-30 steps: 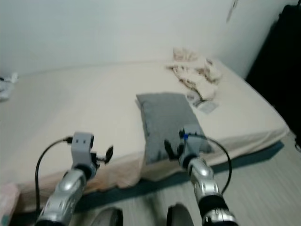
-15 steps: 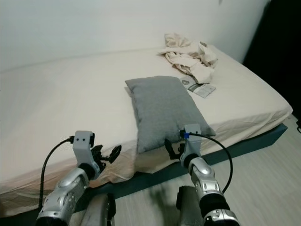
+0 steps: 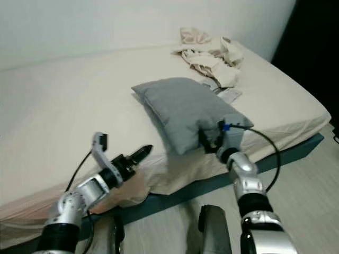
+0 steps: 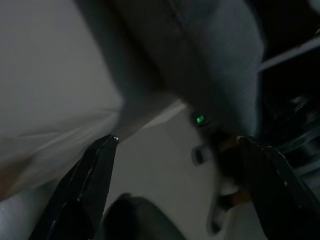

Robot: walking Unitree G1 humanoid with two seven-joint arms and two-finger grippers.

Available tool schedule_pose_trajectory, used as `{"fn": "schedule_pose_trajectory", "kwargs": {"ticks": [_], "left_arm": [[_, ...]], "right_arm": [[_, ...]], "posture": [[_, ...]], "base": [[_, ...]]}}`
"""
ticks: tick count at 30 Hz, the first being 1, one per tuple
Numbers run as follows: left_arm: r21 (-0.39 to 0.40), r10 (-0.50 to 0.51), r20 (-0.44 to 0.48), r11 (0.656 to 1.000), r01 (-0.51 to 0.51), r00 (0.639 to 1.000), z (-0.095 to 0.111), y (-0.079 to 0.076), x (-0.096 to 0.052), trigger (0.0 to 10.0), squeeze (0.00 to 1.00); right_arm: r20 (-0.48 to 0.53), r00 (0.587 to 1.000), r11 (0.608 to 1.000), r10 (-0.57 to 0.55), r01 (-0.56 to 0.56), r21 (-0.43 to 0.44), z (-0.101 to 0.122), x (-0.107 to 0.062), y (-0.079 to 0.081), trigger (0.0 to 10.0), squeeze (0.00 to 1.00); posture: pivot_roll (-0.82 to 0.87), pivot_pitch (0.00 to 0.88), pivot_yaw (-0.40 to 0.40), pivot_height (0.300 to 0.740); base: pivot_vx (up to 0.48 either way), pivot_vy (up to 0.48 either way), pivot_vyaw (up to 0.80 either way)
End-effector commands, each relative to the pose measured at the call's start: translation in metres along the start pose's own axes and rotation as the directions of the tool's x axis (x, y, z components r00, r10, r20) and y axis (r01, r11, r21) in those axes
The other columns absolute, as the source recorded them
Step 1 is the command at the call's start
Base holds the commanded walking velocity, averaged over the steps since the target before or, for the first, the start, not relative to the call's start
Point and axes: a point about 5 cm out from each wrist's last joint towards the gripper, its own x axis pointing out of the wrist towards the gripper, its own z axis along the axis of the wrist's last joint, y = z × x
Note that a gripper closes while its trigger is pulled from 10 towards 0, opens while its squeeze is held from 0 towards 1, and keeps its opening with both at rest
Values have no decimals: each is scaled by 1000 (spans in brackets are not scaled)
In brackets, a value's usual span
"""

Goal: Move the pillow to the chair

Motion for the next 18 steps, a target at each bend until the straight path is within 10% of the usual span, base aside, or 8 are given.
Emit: {"fn": "schedule_pose_trajectory", "kwargs": {"ticks": [1,10,13,15,18], "left_arm": [[61,60,-42,996,-58,997,-10,3,5,10000,0],[156,234,-30,961,-226,972,-9,11,17,10000,0],[167,257,-14,953,-251,966,-6,15,16,10000,0],[169,279,1,947,-275,960,-2,20,14,10000,0],[170,296,17,940,-294,955,2,24,11,10000,0]], "right_arm": [[-1,1000,1000,-7,7,26,0,2,0,10000,0],[156,900,889,406,-429,160,31,-1,77,10000,0],[241,909,909,340,-383,161,50,3,64,10000,0],[199,976,988,90,-112,106,50,10,9,10000,0],[154,988,997,-32,20,79,45,5,-26,10000,0]], "posture": [[82,162,-1,543],[80,163,13,543],[76,162,15,543],[77,160,13,543],[79,158,11,543]], "base": [[0,0,0],[0,0,0],[0,0,0],[0,0,0],[0,0,0]]}}
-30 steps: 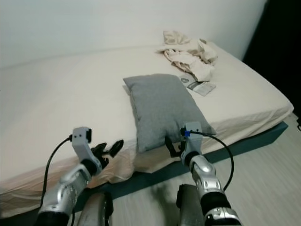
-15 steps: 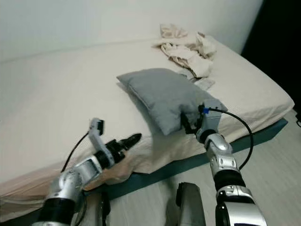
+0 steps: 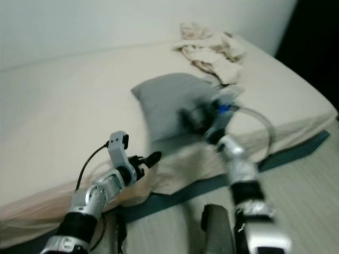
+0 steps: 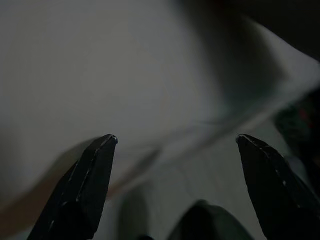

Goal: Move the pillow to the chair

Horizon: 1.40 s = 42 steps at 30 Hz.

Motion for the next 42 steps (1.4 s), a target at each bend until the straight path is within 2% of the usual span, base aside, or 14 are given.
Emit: {"fn": "schedule_pose_trajectory", "kwargs": {"ticks": [1,5,7,9,13,16,19,21,24,25,29,33,36,42], "left_arm": [[4,36,-14,999,-36,999,-3,8,-2,10000,0],[16,86,5,996,-87,996,1,22,-7,10000,0],[13,108,9,994,-108,994,2,27,-9,10000,0],[14,112,10,994,-113,994,3,28,-9,10000,0],[16,112,12,993,-113,994,3,27,-8,10000,0],[11,109,14,994,-109,994,4,26,-6,10000,0],[5,106,15,994,-106,994,4,26,-6,10000,0],[0,106,17,994,-106,994,4,27,-8,10000,0],[-4,106,18,994,-106,994,5,27,-9,10000,0],[-9,107,17,994,-106,994,4,28,-10,10000,0],[-13,107,16,994,-107,994,4,30,-11,10000,0],[-22,108,17,994,-108,994,4,30,-11,10000,0],[-25,111,18,994,-110,994,3,30,-10,10000,0],[-27,113,23,993,-113,993,4,30,-11,10000,0]], "right_arm": [[-58,998,999,-35,36,15,-20,-7,-5,10000,0],[-118,976,982,182,-175,65,-18,-14,4,10000,0],[-50,909,891,413,-392,231,-11,-17,40,10000,0],[-34,871,848,490,-468,248,-10,-20,62,10000,0],[-1,870,850,493,-481,215,-14,-13,73,10000,0],[-5,975,963,221,-218,158,-12,2,33,10000,0],[-24,1000,998,19,-18,64,-6,-2,-4,10000,0],[-7,983,980,-184,183,-76,8,-16,-46,10000,0],[10,962,957,-273,273,-103,15,-26,-65,10000,0],[-10,925,915,-380,374,-149,16,-42,-89,10000,0],[-101,895,896,-435,418,-152,1,-58,-105,10000,0],[-281,913,954,-297,296,-48,-41,-61,-88,10000,0],[-348,931,991,-107,126,35,-68,-52,-53,10000,0],[-381,903,973,199,-135,189,-96,-41,6,10000,0]], "posture": [[79,158,11,543],[83,159,6,543],[83,157,6,543],[84,153,5,543],[90,150,5,543],[92,145,4,543],[91,143,4,543],[90,144,6,543],[90,144,6,543],[88,145,7,543],[86,149,9,543],[83,154,11,543],[84,157,10,543],[86,159,4,543]], "base": [[0,0,0],[0,0,0],[0,0,0],[0,0,0],[0,0,0],[0,0,0],[0,0,0],[0,0,0],[0,0,0],[0,0,0],[0,0,0],[0,0,0],[0,0,0],[0,0,0]]}}
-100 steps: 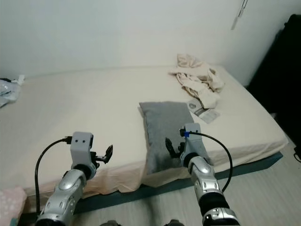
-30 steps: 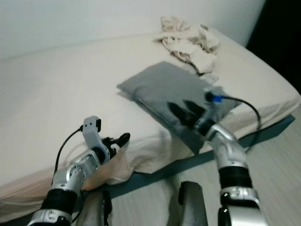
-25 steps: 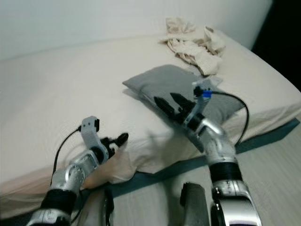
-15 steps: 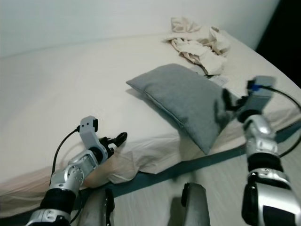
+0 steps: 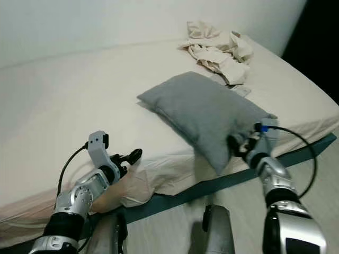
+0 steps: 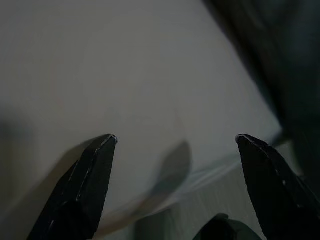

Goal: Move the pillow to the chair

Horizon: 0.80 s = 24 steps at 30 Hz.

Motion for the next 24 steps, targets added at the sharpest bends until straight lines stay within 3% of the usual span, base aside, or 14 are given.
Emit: {"fn": "schedule_pose_trajectory", "kwargs": {"ticks": [1,2,3,4,6,8,9,10,12,14,16,20,22,24], "left_arm": [[-12,13,-19,1000,-13,1000,-6,3,-1,10000,0],[-12,13,-19,1000,-13,1000,-6,3,-1,10000,0],[-12,16,-15,1000,-16,1000,-4,3,-1,10000,0],[-10,19,-10,1000,-19,1000,-3,4,-1,10000,0],[-7,26,7,1000,-26,1000,3,6,-1,10000,0],[-6,31,19,1000,-31,999,7,7,0,10000,0],[-7,32,24,999,-32,999,9,7,0,10000,0],[-7,32,24,999,-32,999,9,7,0,10000,0],[-10,35,33,999,-34,999,12,8,0,10000,0],[-14,31,37,999,-30,999,14,7,1,10000,0],[-14,31,37,999,-30,999,14,7,1,10000,0],[-15,15,30,1000,-14,999,10,3,1,10000,0],[-19,6,19,1000,-6,1000,6,1,1,10000,0],[-21,2,12,1000,-2,1000,4,0,1,10000,0]], "right_arm": [[-87,971,974,225,-225,10,-23,11,37,10000,0],[-87,971,974,225,-225,10,-23,11,37,10000,0],[-113,934,940,340,-340,21,-31,16,59,10000,0],[-128,883,892,452,-451,38,-38,19,81,10000,0],[-113,741,750,661,-658,71,-39,19,129,10000,0],[-74,634,638,770,-765,84,-32,15,159,10000,0],[-57,599,601,799,-795,84,-29,13,169,10000,0],[-57,599,601,799,-795,84,-29,13,169,10000,0],[45,510,506,859,-859,84,-4,6,195,10000,0],[149,469,464,870,-883,73,23,5,204,10000,0],[149,469,464,870,-883,73,23,5,204,10000,0],[223,453,455,863,-889,44,49,3,196,10000,0],[198,409,414,891,-910,19,53,-10,191,10000,0],[88,370,373,925,-928,-13,40,-23,190,10000,0]], "posture": [[85,159,3,543],[85,159,3,543],[87,160,0,543],[89,160,-1,543],[90,161,-5,543],[91,162,-7,543],[91,162,-7,543],[91,162,-7,543],[91,163,-7,543],[90,163,-6,543],[90,163,-6,543],[85,165,-6,543],[79,166,-6,543],[79,166,-6,543]], "base": [[0,0,0],[0,0,0],[0,0,0],[0,0,0],[0,0,0],[0,0,0],[0,0,0],[0,0,0],[0,0,0],[0,0,0],[0,0,0],[0,0,0],[0,0,0],[0,0,0]]}}
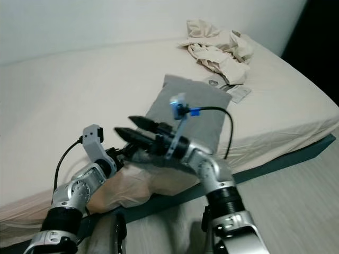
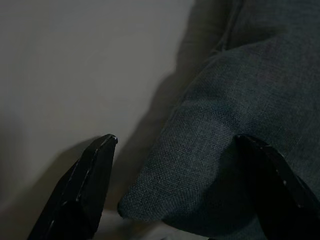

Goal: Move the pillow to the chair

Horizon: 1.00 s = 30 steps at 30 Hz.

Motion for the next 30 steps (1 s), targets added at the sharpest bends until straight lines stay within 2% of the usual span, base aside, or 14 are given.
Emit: {"fn": "schedule_pose_trajectory", "kwargs": {"ticks": [1,4,6,9,10,11,12,14,16,17,20,25,26,30], "left_arm": [[-11,3,-39,1000,-3,999,-10,1,-1,10000,0],[-9,-2,-41,1000,2,999,-11,0,-1,10000,0],[-11,-4,-39,1000,4,999,-10,0,-1,10000,0],[-12,-4,-38,1000,4,999,-9,0,-1,10000,0],[-11,-4,-37,1000,3,999,-9,0,0,10000,0],[-11,-4,-35,1000,3,999,-8,0,0,10000,0],[-11,-4,-35,1000,3,999,-8,0,0,10000,0],[-13,-8,-37,1000,7,999,-8,-1,0,10000,0],[-42,-29,-56,999,26,998,-10,-3,1,10000,0],[-42,-29,-56,999,26,998,-10,-3,1,10000,0],[-93,-94,-115,992,83,989,-16,-11,1,10000,0],[-116,-142,-98,985,130,985,-26,-22,1,10000,0],[-138,-145,-70,981,134,987,-25,-23,0,196,90],[-174,-167,-54,972,155,985,-27,-26,-1,0,86]], "right_arm": [[-48,998,999,49,-49,8,-8,4,8,10000,0],[-120,991,999,50,-50,9,-22,-4,15,10000,0],[-10,996,995,-93,92,-47,-10,-10,4,10000,0],[40,989,987,-145,147,-66,-3,-12,-1,10000,0],[154,949,951,-274,291,-103,16,-17,-15,10000,0],[251,851,838,-461,510,-192,37,-30,-34,10000,0],[251,851,838,-461,510,-192,37,-30,-34,10000,0],[398,624,559,-673,781,-279,69,-64,-57,10000,0],[434,446,379,-782,895,-236,79,-103,-69,10000,0],[434,446,379,-782,895,-236,79,-103,-69,10000,0],[408,304,250,-861,951,-180,73,-148,-73,10000,0],[395,200,183,-897,980,-83,55,-184,-71,10000,0],[386,193,179,-902,981,-72,51,-188,-71,10000,0],[369,170,168,-914,985,-36,42,-194,-72,10000,0]], "posture": [[79,166,-6,543],[81,166,-11,543],[81,166,-10,543],[81,166,-10,543],[80,166,-10,543],[79,166,-9,543],[79,166,-9,543],[74,163,-4,543],[78,163,-6,543],[78,163,-6,543],[79,161,-10,543],[77,157,-1,543],[76,156,2,543],[75,157,4,543]], "base": [[0,0,0],[0,0,0],[0,0,0],[0,0,0],[0,0,0],[0,0,0],[0,0,0],[0,0,0],[0,0,0],[0,0,0],[0,0,0],[0,0,0],[0,0,0],[0,0,0]]}}
